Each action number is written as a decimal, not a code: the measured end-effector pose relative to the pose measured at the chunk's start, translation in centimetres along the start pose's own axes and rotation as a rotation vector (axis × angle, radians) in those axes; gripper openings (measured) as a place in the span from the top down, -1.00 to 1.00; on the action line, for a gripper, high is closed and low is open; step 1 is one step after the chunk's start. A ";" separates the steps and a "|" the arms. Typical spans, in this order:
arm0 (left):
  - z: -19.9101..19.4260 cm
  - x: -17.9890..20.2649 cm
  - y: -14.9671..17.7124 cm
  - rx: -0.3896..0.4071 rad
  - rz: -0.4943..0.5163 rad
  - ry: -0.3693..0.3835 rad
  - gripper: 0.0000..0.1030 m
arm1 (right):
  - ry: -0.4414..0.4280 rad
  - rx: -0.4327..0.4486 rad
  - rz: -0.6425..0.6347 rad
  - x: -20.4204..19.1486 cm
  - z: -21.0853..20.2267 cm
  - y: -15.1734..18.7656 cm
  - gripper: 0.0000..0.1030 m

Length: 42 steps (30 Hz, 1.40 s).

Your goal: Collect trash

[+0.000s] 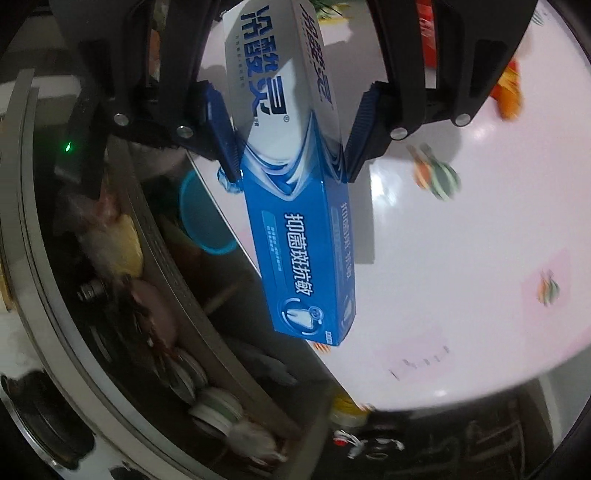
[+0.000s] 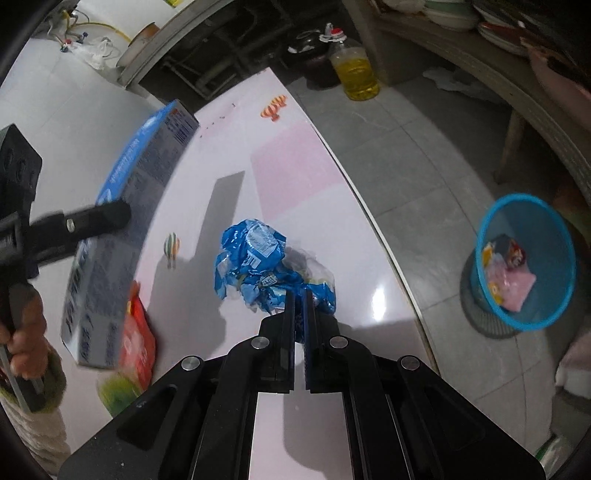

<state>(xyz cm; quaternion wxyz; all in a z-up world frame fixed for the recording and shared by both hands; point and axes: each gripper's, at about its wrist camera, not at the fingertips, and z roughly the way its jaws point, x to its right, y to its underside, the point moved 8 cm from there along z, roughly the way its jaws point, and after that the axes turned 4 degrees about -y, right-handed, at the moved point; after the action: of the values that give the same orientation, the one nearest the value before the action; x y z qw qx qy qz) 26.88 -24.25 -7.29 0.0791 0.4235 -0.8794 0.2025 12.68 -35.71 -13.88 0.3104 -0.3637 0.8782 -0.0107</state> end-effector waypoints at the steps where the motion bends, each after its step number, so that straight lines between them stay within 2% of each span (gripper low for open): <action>1: 0.6 0.1 0.9 -0.008 0.001 -0.007 -0.07 | 0.002 0.001 0.004 0.3 -0.5 0.2 0.95; 5: 3.1 0.1 3.1 -0.062 -0.015 -0.039 -0.07 | 0.027 0.019 0.002 0.6 -2.1 2.4 0.94; 8: 4.4 -0.1 4.4 -0.096 -0.008 -0.060 -0.09 | 0.031 0.029 -0.003 0.5 -2.1 3.1 0.86; 10: 5.0 -0.4 5.2 -0.101 -0.004 -0.081 -0.09 | 0.038 0.039 -0.013 0.7 -2.1 3.3 0.71; 12: 5.5 -0.4 5.4 -0.104 0.003 -0.102 -0.09 | 0.049 0.044 -0.032 0.9 -2.4 3.5 0.31; 13: 5.7 -0.5 5.5 -0.105 0.005 -0.110 -0.09 | 0.051 0.050 -0.044 0.8 -2.6 3.4 0.25; 15: 6.0 -0.7 5.5 -0.110 0.005 -0.121 -0.10 | 0.047 0.068 -0.076 0.5 -3.1 3.1 -0.05; 17: 6.2 -0.8 5.6 -0.104 0.015 -0.126 -0.10 | 0.052 0.093 -0.120 -0.1 -3.4 2.2 -0.20; 21: 6.1 -0.9 5.5 -0.102 0.036 -0.132 -0.12 | 0.062 0.111 -0.206 -1.5 -3.1 1.2 -0.35; 26: 5.9 -1.4 6.1 -0.118 0.023 -0.077 -0.15 | 0.065 0.103 -0.323 -2.7 -0.9 0.1 -0.38; 30: 5.6 -1.7 6.3 -0.127 0.015 -0.054 -0.15 | 0.088 0.048 -0.360 -2.4 1.4 0.2 -0.35; 34: 5.5 -1.3 6.4 -0.125 0.023 -0.047 -0.15 | 0.101 0.029 -0.349 -1.6 2.2 0.2 -0.09; 36: 5.5 -1.1 6.6 -0.134 0.015 -0.028 -0.15 | 0.107 0.029 -0.341 -1.5 2.0 0.3 0.14; 42: 5.7 -0.9 6.6 -0.117 0.032 -0.051 -0.15 | 0.144 0.034 -0.276 -0.7 1.6 0.3 0.42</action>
<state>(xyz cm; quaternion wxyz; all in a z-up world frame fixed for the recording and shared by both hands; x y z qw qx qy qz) 22.53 -22.35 -14.59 0.0779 0.4094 -0.8980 0.1411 13.78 -34.71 -14.82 0.2485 -0.4739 0.8395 -0.0943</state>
